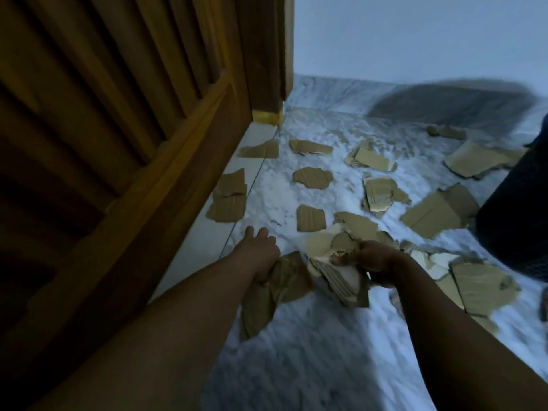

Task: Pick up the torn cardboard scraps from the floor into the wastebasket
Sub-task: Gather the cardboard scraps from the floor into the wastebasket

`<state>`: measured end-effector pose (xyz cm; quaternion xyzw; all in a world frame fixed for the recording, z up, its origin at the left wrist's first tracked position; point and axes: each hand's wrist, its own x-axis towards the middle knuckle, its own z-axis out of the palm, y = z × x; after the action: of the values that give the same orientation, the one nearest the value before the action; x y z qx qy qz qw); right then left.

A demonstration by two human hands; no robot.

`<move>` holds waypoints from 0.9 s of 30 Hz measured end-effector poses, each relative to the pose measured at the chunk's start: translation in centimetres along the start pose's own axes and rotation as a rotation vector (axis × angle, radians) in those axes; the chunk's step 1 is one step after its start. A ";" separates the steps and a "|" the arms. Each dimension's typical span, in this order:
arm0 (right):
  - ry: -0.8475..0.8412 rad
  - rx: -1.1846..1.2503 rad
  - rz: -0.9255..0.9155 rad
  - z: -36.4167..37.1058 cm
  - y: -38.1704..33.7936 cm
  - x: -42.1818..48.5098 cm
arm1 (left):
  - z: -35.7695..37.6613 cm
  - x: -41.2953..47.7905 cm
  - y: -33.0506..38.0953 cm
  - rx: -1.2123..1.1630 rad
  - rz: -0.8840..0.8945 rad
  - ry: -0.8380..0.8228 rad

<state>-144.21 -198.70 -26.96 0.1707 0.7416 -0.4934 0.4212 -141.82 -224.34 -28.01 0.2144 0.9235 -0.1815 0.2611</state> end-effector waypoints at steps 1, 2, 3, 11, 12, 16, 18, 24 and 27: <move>-0.041 0.078 0.018 0.2 0.3 -0.5 | -0.2 -0.5 0.2 -0.020 -0.017 0.012; -0.041 0.119 -0.010 0.8 0.5 -1.0 | -0.4 -0.9 0.3 -0.036 -0.030 0.023; 0.001 0.151 -0.051 1.8 0.7 -1.6 | -0.6 -1.1 0.5 -0.051 -0.030 0.036; 0.205 0.112 -0.305 8.0 4.0 -1.7 | -0.9 -2.6 0.7 -0.296 -0.135 -0.055; 0.226 0.062 -0.321 8.2 3.8 -1.6 | -1.1 -2.7 0.1 -0.316 -0.177 -0.119; 0.307 -0.289 -0.268 9.7 1.8 -0.1 | -2.7 -3.4 -4.3 -0.368 -0.308 -0.287; 0.308 -0.438 -0.150 12.1 0.7 0.0 | -4.9 -3.9 -6.9 -0.490 -0.369 -0.285; 0.327 -0.591 -0.107 17.0 0.5 0.5 | -8.5 -2.7 -12.1 -0.772 -0.562 -0.020; 0.379 -0.572 -0.099 16.6 0.9 1.2 | -6.4 -0.6 -11.8 -0.818 -0.597 0.046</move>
<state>-136.73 -213.00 -31.04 0.0983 0.9222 -0.2450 0.2825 -149.76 -231.61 -19.89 -0.1748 0.9455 0.1332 0.2402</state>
